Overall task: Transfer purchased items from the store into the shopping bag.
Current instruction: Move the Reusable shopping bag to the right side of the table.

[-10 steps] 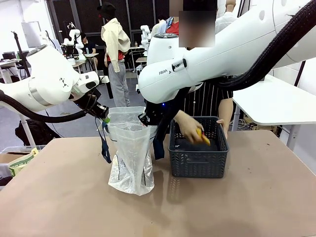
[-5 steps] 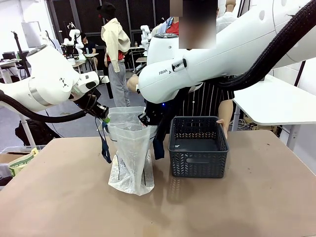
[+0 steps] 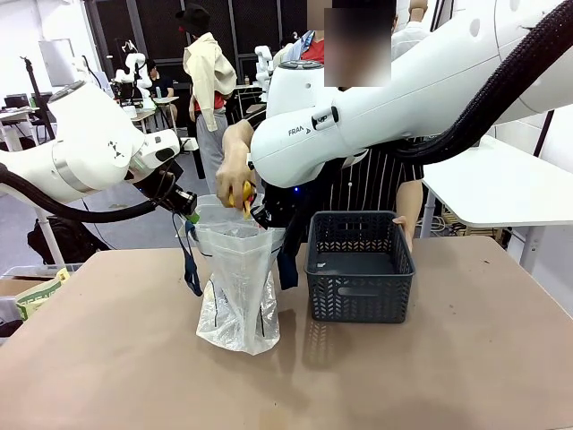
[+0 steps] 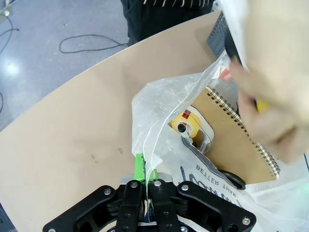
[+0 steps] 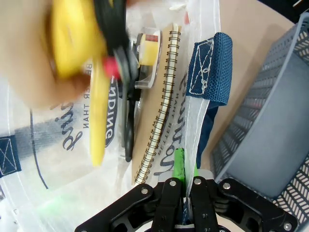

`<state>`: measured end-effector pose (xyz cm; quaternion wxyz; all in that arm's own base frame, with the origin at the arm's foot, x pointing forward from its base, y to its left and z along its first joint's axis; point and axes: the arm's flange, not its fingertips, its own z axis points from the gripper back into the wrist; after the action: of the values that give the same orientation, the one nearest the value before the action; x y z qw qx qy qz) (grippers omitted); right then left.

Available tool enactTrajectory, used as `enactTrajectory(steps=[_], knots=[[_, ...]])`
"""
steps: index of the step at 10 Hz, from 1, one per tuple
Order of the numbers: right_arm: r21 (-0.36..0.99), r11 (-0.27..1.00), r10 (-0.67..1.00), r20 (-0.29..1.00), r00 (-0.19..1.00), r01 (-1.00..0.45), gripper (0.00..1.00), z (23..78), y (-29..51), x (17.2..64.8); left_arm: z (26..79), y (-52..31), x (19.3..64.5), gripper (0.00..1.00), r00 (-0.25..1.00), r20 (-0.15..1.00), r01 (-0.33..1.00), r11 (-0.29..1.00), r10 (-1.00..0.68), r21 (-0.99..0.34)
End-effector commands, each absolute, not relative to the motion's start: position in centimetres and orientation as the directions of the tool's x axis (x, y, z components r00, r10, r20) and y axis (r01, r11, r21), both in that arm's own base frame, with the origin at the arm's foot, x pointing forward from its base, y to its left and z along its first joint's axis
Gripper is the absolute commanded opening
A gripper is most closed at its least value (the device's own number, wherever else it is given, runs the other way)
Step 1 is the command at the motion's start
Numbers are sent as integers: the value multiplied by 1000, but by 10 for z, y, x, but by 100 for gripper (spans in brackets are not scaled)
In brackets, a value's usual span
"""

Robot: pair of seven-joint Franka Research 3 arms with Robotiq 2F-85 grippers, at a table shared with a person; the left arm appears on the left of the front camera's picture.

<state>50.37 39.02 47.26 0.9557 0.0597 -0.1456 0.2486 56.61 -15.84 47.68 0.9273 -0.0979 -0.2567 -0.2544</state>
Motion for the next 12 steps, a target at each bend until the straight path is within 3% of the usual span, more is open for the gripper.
enactTrajectory(steps=[1,12], knots=[[41,870,457,309,834,-492,0,471,390,502,477,-157,567,0,739,527,520,853,-419,-51],[41,870,457,309,834,-492,0,471,390,502,477,-157,567,0,739,527,520,853,-419,-51]])
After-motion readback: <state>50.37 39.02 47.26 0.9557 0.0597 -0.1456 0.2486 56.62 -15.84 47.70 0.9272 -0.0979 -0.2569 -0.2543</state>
